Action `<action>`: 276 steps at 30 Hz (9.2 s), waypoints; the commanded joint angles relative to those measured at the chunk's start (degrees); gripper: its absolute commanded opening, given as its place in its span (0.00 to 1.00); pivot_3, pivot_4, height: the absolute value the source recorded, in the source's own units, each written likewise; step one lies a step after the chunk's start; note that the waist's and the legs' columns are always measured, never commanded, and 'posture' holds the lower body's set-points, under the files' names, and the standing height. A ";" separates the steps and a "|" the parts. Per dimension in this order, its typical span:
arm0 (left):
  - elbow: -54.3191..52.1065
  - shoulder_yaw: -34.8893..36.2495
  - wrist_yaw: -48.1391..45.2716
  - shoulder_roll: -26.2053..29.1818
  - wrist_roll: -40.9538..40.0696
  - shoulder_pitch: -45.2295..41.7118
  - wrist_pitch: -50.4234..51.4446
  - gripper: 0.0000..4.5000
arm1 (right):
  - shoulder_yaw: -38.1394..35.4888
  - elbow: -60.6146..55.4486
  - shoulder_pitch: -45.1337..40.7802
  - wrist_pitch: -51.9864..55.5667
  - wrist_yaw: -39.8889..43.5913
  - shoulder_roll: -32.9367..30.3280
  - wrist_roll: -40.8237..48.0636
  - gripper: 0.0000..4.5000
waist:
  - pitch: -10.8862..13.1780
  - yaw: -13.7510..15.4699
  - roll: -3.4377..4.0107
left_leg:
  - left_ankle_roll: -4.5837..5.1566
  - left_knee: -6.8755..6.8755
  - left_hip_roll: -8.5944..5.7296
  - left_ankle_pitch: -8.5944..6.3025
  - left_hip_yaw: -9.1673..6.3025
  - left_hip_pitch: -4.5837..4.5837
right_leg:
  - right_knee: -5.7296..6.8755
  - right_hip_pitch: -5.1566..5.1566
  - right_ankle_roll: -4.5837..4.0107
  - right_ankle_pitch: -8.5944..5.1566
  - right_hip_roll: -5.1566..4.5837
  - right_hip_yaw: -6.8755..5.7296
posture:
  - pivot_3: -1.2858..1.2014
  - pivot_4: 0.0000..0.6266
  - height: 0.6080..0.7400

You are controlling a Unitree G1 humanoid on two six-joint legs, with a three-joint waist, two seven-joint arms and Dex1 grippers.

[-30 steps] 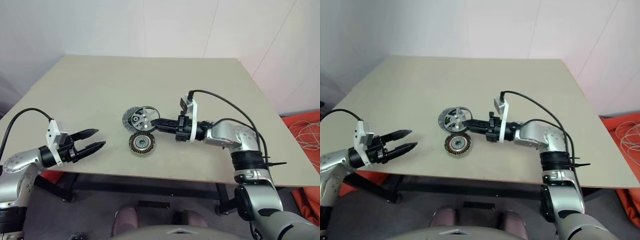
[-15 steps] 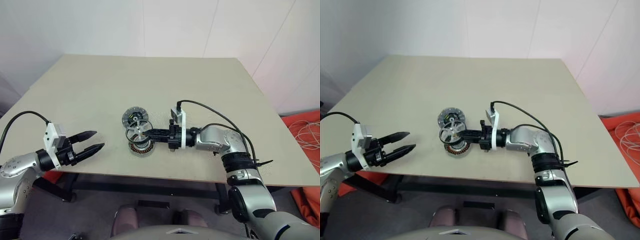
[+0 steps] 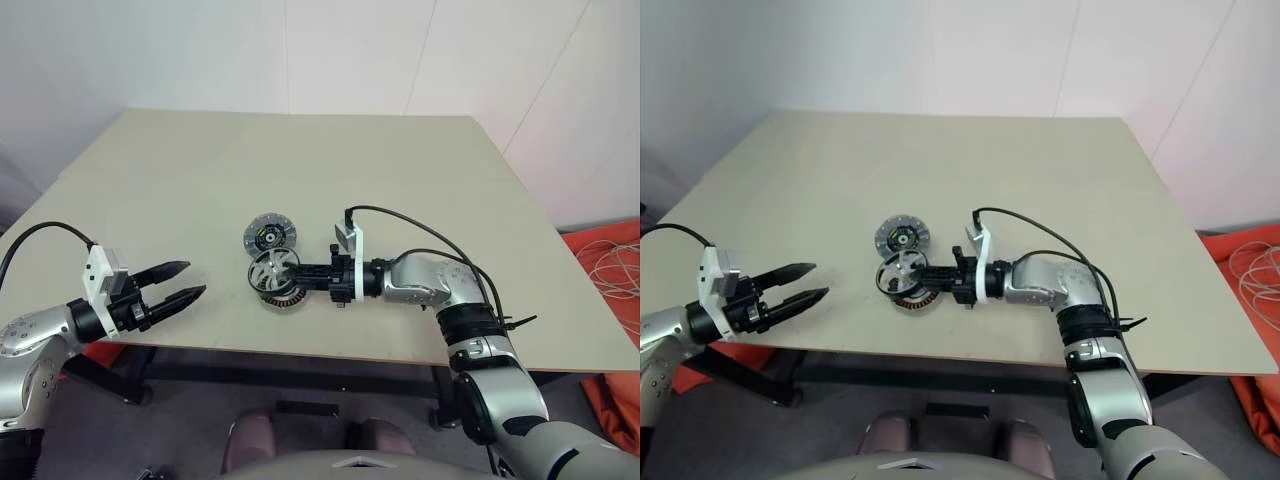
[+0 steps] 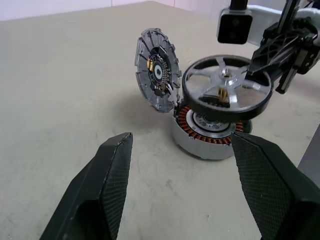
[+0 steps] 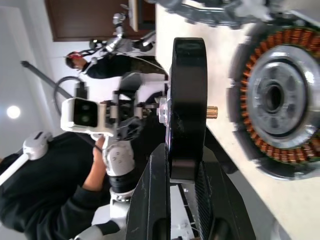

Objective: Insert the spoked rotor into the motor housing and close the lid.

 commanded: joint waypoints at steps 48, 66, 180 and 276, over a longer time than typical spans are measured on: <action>1.19 -0.21 0.22 -0.12 0.40 -4.16 -1.86 0.74 | -17.75 -1.04 -6.62 9.83 8.13 6.51 -21.71 1.00 | 0.00 0.15 0.00 | -0.09 0.05 0.00 0.05 0.00 0.21 | 0.42 0.00 -0.01 0.00 -0.01 0.05 | 0.52 0.00 1.00; 3.41 -2.25 -0.44 -1.13 1.33 -6.60 -2.88 0.74 | -9.44 -16.53 -4.03 14.64 6.50 -7.89 -16.89 1.00 | 0.00 0.40 -0.01 | -0.18 0.05 -0.04 0.10 -0.01 0.15 | 0.48 -0.04 0.00 0.00 -0.02 0.07 | 0.52 0.00 1.00; 1.04 -3.19 1.08 -5.09 1.22 -2.55 -4.67 0.74 | 41.04 12.01 -27.41 -130.24 85.36 -11.68 -134.20 0.89 | 0.00 -2.96 -0.32 | 0.18 0.52 0.14 -0.09 -0.01 -0.03 | 0.80 -0.12 -0.60 0.21 0.05 0.10 | 0.52 0.00 1.00; 4.26 -6.32 1.79 -5.75 2.61 -7.09 -6.10 0.74 | 36.99 0.69 -27.81 -41.12 93.43 4.49 -128.31 0.00 | 0.06 -2.72 -0.25 | 0.03 0.51 0.65 -0.02 -0.01 0.18 | 0.83 0.00 -0.71 0.28 0.22 0.10 | 0.52 0.00 1.00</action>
